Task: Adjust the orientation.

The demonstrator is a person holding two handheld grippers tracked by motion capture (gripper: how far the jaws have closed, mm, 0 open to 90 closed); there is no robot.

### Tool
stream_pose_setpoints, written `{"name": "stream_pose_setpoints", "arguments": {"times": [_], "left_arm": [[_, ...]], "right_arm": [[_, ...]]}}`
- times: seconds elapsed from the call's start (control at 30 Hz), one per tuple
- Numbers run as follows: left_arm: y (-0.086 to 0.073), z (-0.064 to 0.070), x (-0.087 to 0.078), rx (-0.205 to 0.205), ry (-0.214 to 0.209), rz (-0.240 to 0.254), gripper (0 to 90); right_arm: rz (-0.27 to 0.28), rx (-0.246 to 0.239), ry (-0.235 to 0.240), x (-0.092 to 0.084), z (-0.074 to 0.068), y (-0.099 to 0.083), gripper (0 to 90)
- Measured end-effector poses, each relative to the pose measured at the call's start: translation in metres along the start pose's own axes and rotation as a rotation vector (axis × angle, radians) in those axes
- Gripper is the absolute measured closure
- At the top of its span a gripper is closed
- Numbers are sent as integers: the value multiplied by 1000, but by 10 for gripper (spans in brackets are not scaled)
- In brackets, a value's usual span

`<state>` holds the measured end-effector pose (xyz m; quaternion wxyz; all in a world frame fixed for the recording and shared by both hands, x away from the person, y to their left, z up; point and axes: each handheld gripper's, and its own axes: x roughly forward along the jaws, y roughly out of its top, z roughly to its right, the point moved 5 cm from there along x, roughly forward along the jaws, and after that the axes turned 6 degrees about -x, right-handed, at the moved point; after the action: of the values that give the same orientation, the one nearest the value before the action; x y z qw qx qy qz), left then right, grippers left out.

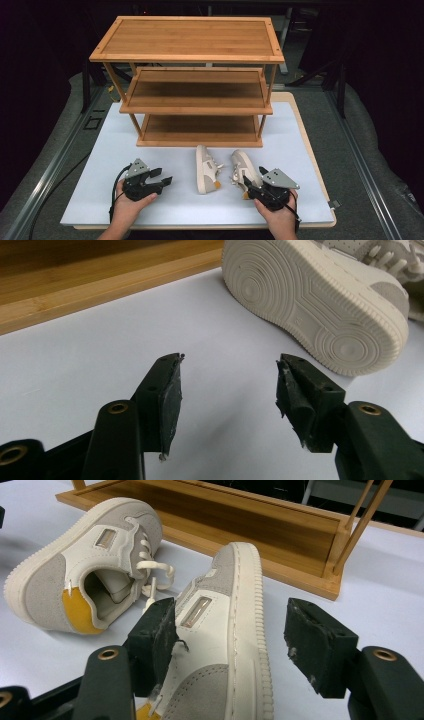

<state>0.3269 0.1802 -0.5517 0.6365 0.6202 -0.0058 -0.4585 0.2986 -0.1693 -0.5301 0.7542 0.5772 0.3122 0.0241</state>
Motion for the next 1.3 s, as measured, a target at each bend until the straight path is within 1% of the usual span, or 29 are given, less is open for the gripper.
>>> {"name": "stream_pose_setpoints", "arguments": {"times": [0.03,0.07,0.2,0.27,0.3,0.33,0.37,0.4,0.47,0.5,0.53,0.63,0.67,0.7,0.73,0.77,0.8,0.87,0.9,0.97,1.0,1.03,1.07,1.13,1.17,1.2,1.23,1.27,1.3], "left_arm": [[0,0,0,-17,-2,-13,463],[-1,0,1,-24,-2,-23,464],[-1,3,0,-38,-19,-42,479],[2,5,-1,-37,-26,-34,480],[3,7,-1,-35,-28,-31,470],[5,8,0,-34,-27,-29,470],[7,10,0,-35,-27,-28,430],[7,12,0,-38,-27,-25,413],[8,14,1,-40,-33,-23,406],[11,17,3,-34,-37,-20,389],[11,17,3,-34,-37,-20,380],[20,25,5,-1,-47,-18,358],[20,25,5,-1,-47,-18,354],[25,30,7,4,-51,-10,350],[27,31,8,5,-50,-6,344],[30,32,9,-1,-49,5,336],[33,34,11,-12,-44,9,336],[35,34,13,-14,-37,8,339],[38,35,17,-30,-36,5,363],[41,36,21,-50,-45,2,379],[41,36,21,-50,-45,2,392],[43,39,25,-53,-61,-4,406],[43,39,25,-53,-61,-4,408],[45,44,30,-40,-77,-21,442],[45,44,30,-40,-77,-21,443],[46,45,31,-30,-74,-30,446],[48,50,33,-31,-82,-27,449],[50,51,34,-21,-86,-28,449],[51,54,35,-21,-86,-28,449]], "right_arm": [[0,-1,-1,0,0,0,374],[0,-1,-3,0,0,0,374],[3,2,-7,0,1,0,374],[4,4,-8,-1,1,1,374],[18,9,-1,-2,1,2,374],[18,9,-1,-2,1,2,374],[28,13,0,-3,1,3,373],[31,16,0,-3,1,3,373],[27,21,-4,-3,1,3,373],[26,27,-2,-2,0,3,373],[26,27,-2,-2,0,3,373],[23,28,0,-2,-1,3,372],[23,28,0,-2,-1,3,372],[24,26,-1,-3,-1,3,370],[22,26,-1,-3,0,3,370],[24,28,0,-3,0,2,370],[23,28,-3,-3,0,2,370],[22,31,-5,-3,1,2,370],[26,36,-7,-3,2,2,370],[24,38,-9,-3,2,1,370],[24,38,-9,-3,2,1,370],[27,41,-11,-4,2,1,370],[27,41,-12,-4,3,1,370],[28,42,-13,-4,3,1,370],[28,42,-13,-4,3,1,370],[26,42,-11,-4,3,1,370],[25,44,-12,-3,3,1,370],[26,46,-9,-3,3,1,370],[26,46,-10,-4,3,0,370]]}}
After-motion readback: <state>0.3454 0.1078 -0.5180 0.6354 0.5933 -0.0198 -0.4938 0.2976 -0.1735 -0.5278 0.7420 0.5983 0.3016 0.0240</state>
